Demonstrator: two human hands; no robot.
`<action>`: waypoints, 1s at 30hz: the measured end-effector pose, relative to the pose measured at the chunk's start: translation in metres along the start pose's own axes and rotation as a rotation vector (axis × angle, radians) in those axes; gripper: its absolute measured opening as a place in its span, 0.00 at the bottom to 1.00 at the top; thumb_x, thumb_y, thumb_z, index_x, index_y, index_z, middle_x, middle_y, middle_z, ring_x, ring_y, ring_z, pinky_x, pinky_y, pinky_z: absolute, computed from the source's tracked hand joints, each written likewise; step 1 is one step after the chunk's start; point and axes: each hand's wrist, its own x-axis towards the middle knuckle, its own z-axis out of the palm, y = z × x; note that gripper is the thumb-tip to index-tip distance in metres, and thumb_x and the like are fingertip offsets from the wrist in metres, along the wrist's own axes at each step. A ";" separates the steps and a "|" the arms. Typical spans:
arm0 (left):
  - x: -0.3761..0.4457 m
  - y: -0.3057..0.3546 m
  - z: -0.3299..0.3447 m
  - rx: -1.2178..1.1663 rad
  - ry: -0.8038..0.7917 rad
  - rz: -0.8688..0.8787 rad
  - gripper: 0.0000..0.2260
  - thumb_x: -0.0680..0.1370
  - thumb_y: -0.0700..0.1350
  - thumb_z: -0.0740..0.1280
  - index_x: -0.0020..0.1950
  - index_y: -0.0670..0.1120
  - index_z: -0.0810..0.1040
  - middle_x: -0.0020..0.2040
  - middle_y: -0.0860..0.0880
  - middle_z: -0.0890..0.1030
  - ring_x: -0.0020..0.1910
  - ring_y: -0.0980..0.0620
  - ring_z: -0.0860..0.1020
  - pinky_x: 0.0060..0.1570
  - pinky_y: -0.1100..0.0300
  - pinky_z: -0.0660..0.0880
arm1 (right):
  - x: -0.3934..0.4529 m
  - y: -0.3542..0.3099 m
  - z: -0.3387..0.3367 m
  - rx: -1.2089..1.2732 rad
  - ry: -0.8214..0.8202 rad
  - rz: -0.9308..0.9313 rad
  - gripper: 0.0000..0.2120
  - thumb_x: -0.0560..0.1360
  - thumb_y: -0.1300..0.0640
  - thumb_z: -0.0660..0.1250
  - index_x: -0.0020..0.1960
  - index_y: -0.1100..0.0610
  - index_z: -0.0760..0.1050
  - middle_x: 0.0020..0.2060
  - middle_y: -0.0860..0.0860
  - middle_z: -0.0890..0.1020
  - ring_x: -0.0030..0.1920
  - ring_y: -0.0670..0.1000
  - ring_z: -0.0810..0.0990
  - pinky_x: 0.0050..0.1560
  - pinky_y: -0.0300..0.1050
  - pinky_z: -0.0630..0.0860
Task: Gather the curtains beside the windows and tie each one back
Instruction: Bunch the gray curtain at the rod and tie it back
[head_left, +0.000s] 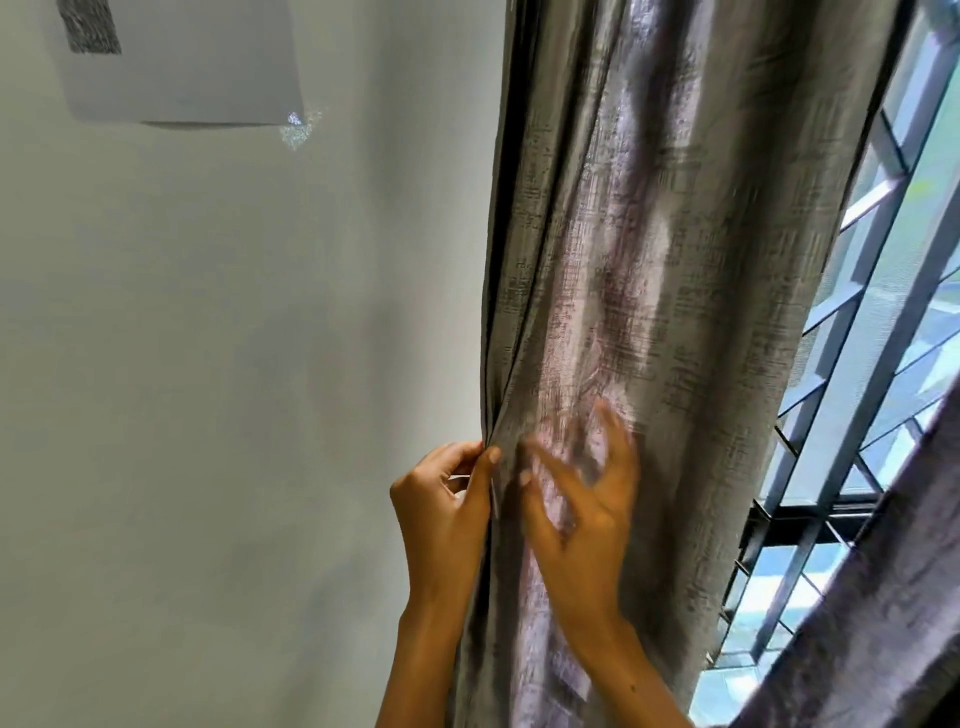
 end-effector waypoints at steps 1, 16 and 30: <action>0.000 0.000 0.000 -0.023 -0.002 -0.018 0.08 0.72 0.46 0.71 0.42 0.59 0.77 0.37 0.64 0.80 0.39 0.65 0.80 0.37 0.76 0.73 | 0.005 0.001 -0.001 -0.123 0.087 0.055 0.26 0.74 0.46 0.66 0.70 0.52 0.70 0.76 0.56 0.54 0.77 0.56 0.50 0.75 0.54 0.51; 0.000 -0.004 -0.001 0.020 0.017 0.010 0.04 0.70 0.49 0.71 0.43 0.57 0.78 0.38 0.66 0.79 0.40 0.65 0.80 0.36 0.76 0.73 | 0.015 -0.001 -0.006 0.187 0.177 0.215 0.20 0.72 0.68 0.70 0.63 0.58 0.75 0.53 0.43 0.82 0.49 0.36 0.81 0.51 0.33 0.78; -0.007 -0.013 0.004 0.068 -0.023 0.093 0.08 0.75 0.48 0.68 0.50 0.48 0.83 0.41 0.55 0.82 0.39 0.58 0.81 0.36 0.65 0.79 | -0.014 -0.004 0.008 0.324 -0.223 0.102 0.22 0.77 0.57 0.56 0.71 0.54 0.64 0.72 0.42 0.65 0.72 0.46 0.65 0.69 0.39 0.65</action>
